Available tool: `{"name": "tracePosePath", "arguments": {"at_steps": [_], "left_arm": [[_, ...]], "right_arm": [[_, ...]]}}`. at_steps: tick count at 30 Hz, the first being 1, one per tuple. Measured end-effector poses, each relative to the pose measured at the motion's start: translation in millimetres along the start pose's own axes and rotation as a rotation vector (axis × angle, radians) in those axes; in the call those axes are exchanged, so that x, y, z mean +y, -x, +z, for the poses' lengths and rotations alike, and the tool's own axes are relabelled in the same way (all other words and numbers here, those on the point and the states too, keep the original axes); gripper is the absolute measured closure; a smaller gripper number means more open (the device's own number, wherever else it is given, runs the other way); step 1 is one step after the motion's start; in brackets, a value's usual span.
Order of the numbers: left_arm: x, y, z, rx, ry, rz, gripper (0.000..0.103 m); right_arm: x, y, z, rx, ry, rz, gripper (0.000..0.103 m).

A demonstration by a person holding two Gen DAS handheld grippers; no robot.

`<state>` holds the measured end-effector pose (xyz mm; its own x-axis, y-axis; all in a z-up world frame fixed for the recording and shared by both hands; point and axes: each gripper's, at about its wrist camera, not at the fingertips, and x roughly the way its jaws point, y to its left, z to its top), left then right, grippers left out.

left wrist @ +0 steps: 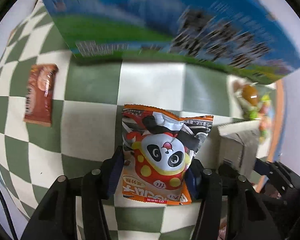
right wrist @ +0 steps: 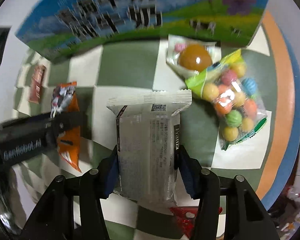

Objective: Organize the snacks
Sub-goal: 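Carry the white packet and panda bag into the box and open both tools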

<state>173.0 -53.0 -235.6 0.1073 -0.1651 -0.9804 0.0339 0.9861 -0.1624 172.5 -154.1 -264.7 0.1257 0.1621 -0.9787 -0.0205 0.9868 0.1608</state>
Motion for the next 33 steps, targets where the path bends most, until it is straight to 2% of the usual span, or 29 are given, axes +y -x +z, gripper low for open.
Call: {"name": "tracePosePath", "arguments": {"at_steps": [6, 10, 13, 16, 19, 22, 25, 27, 28, 29, 30, 31, 32, 33], "left_arm": [[-1.4, 82.6, 3.2, -0.112, 0.014, -0.120, 0.052], [28.8, 131.6, 61.7, -0.188, 0.002, -0.164, 0.052], [34.2, 165.7, 105.5, -0.243, -0.024, -0.110, 0.051], [34.0, 158.3, 153.6, -0.259, -0.034, -0.023, 0.051], [38.7, 129.1, 194.2, -0.227, -0.045, 0.051, 0.051], [44.4, 99.8, 222.5, -0.171, -0.059, 0.133, 0.051], [51.9, 69.0, 239.3, -0.103, -0.059, 0.162, 0.051], [54.0, 57.1, 245.9, -0.055, -0.054, 0.156, 0.050], [56.0, 54.1, 247.4, -0.043, -0.037, 0.155, 0.050], [59.6, 49.4, 250.1, -0.033, -0.019, 0.151, 0.050], [63.7, 46.1, 252.9, -0.026, 0.005, 0.128, 0.045], [67.1, 44.1, 255.2, -0.025, 0.022, 0.106, 0.037], [70.1, 42.9, 257.4, -0.028, 0.039, 0.099, 0.020], [72.7, 41.5, 259.0, -0.033, 0.049, 0.097, 0.011]], "right_arm": [[-1.5, 74.6, 8.8, -0.101, -0.011, 0.134, 0.046], [-1.9, 142.1, 38.6, -0.223, 0.001, 0.165, 0.046], [-6.4, 177.7, 79.5, -0.307, 0.030, 0.112, 0.046], [-4.0, 188.6, 133.2, -0.350, 0.074, -0.012, 0.046], [-5.3, 176.2, 177.9, -0.321, 0.126, -0.136, 0.046], [-6.1, 145.5, 217.7, -0.240, 0.186, -0.265, 0.046], [-7.8, 117.6, 243.3, -0.169, 0.218, -0.345, 0.046], [-10.9, 102.2, 246.1, -0.121, 0.227, -0.375, 0.045], [-12.9, 93.7, 250.9, -0.093, 0.212, -0.376, 0.042], [-16.0, 85.9, 254.1, -0.068, 0.196, -0.377, 0.035], [-17.3, 80.3, 257.5, -0.062, 0.189, -0.383, 0.027], [-16.8, 75.4, 262.4, -0.060, 0.186, -0.385, 0.010], [-19.4, 73.3, 264.4, -0.059, 0.173, -0.379, 0.007], [-21.6, 71.5, 266.1, -0.062, 0.161, -0.364, 0.007]]}}
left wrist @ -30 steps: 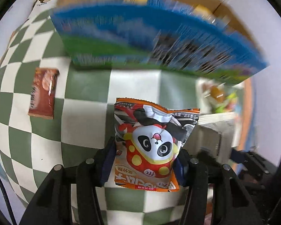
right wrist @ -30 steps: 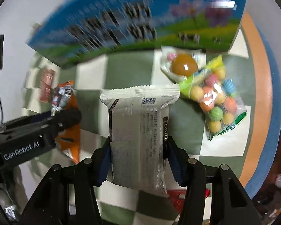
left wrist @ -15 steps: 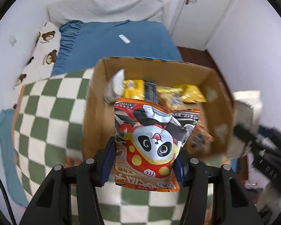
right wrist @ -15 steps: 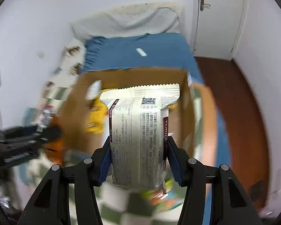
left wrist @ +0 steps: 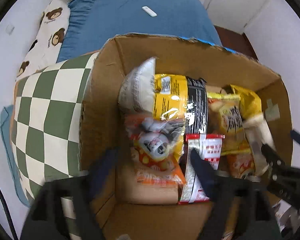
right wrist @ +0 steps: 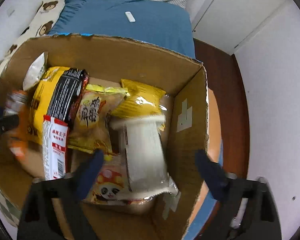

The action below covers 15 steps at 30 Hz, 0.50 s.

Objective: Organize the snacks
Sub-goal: 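Carry the white packet and panda bag into the box and open both tools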

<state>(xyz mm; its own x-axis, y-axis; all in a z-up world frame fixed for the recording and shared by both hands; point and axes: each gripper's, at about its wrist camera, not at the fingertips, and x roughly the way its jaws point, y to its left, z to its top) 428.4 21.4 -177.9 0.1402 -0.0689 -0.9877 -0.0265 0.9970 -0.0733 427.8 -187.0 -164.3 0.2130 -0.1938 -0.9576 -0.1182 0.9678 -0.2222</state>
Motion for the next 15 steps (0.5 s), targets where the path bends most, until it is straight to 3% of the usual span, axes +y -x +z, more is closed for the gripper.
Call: {"name": "tracePosePath", "arguments": {"at_steps": [8, 15], "left_arm": [[0.3, -4.2, -7.3, -0.002, 0.010, -0.019, 0.011], [-3.3, 1.8, -28.7, -0.028, 0.006, -0.026, 0.011]], "right_arm": [[-13.1, -1.7, -4.6, -0.028, -0.107, 0.163, 0.007], [2.9, 4.7, -23.6, -0.045, -0.148, 0.249, 0.007]]}}
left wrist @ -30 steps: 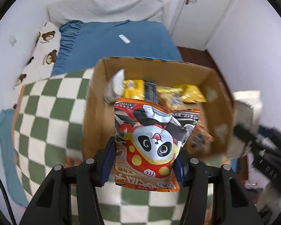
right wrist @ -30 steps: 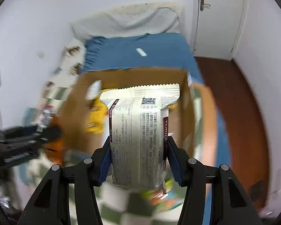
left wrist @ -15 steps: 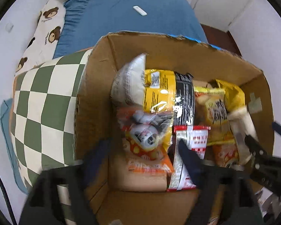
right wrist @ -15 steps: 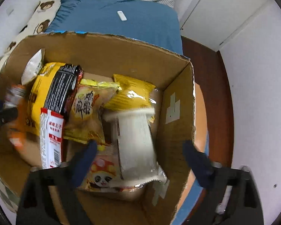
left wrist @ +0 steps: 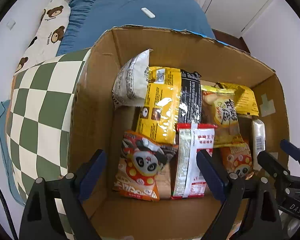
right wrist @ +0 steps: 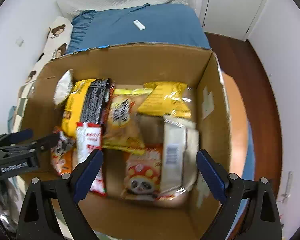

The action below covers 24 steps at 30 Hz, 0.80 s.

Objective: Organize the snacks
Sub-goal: 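Carry the white packet and panda bag into the box and open both tools, then grasp the colourful candy bag with the right tool while the left grasps the brown shrimp-cracker packet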

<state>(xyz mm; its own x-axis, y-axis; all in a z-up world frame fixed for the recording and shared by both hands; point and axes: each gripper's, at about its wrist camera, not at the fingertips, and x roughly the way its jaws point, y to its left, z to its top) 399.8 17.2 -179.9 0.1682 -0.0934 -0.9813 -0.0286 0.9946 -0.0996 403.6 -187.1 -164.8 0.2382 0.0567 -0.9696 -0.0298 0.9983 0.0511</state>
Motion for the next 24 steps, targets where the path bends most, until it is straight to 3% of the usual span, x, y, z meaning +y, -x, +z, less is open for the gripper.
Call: {"name": "tracePosePath", "arguments": {"at_steps": [15, 24], "left_arm": [[-11.8, 59.8, -40.1, -0.157, -0.051, 0.014, 0.011], [-13.6, 111.3, -71.2, -0.287, -0.069, 0.008, 0.011]], "right_arm": [[9.3, 35.8, -39.1, -0.070, -0.030, 0.037, 0.007], [15.4, 90.2, -70.8, -0.191, -0.013, 0.042, 0.007]]}}
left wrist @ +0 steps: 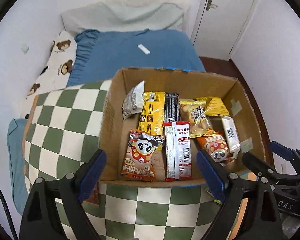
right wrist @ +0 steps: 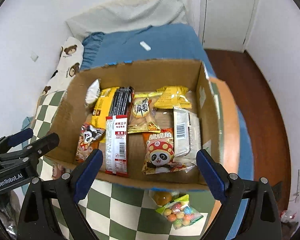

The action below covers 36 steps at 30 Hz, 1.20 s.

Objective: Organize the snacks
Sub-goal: 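Grasp the colourful candy bag with the right tool while the left grasps the brown shrimp-cracker packet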

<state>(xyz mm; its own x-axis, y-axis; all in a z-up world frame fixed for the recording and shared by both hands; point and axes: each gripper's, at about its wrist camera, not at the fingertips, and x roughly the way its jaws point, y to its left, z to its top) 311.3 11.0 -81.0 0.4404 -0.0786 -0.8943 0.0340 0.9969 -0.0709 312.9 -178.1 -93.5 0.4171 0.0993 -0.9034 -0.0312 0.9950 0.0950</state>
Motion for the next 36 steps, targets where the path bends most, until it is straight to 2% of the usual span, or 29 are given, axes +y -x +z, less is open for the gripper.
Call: {"name": "tracePosePath", "arguments": {"at_steps": [8, 12, 13, 15, 16, 17, 20, 23, 28, 30, 32, 36], "left_arm": [[0.2, 48.6, -21.6, -0.084, -0.002, -0.027, 0.011], [5.9, 61.3, -37.0, -0.111, 0.007, -0.012, 0.011], [8.1, 60.7, -42.1, -0.112, 0.012, -0.003, 0.011], [13.8, 54.3, -53.3, -0.106, 0.025, 0.006, 0.011], [16.7, 48.2, -59.0, -0.090, 0.033, 0.012, 0.011], [20.1, 40.0, -66.0, -0.069, 0.040, 0.019, 0.011], [30.6, 7.5, -90.0, 0.016, 0.060, 0.043, 0.011], [38.3, -20.4, -111.2, 0.071, 0.068, 0.079, 0.011], [49.2, -53.3, -141.7, 0.144, 0.083, 0.114, 0.011], [58.1, -60.8, -154.2, 0.178, 0.099, 0.122, 0.011], [70.4, -62.8, -165.3, 0.199, 0.118, 0.130, 0.011], [98.5, -61.2, -174.5, 0.214, 0.149, 0.157, 0.011]], "right_arm": [[11.6, 52.8, -19.5, -0.093, 0.023, 0.009, 0.007], [8.4, 65.6, -35.6, -0.101, 0.005, 0.090, 0.007], [7.0, 65.6, -40.0, -0.100, 0.004, 0.093, 0.009], [0.1, 59.0, -51.5, -0.089, 0.001, 0.071, 0.025], [-4.4, 51.9, -56.9, -0.071, -0.001, 0.071, 0.034], [-12.3, 40.1, -64.4, -0.036, -0.014, 0.076, 0.034], [-32.2, 7.3, -85.5, 0.027, -0.015, 0.024, 0.033], [-51.4, -34.7, -100.4, 0.138, -0.004, -0.016, 0.026], [-68.4, -98.7, -129.1, 0.305, 0.002, -0.004, 0.027], [-66.2, -107.3, -136.4, 0.298, -0.004, -0.013, 0.028], [-57.1, -106.5, -137.9, 0.293, 0.009, -0.028, 0.034], [-37.4, -103.7, -147.7, 0.319, -0.068, 0.016, 0.036]]}}
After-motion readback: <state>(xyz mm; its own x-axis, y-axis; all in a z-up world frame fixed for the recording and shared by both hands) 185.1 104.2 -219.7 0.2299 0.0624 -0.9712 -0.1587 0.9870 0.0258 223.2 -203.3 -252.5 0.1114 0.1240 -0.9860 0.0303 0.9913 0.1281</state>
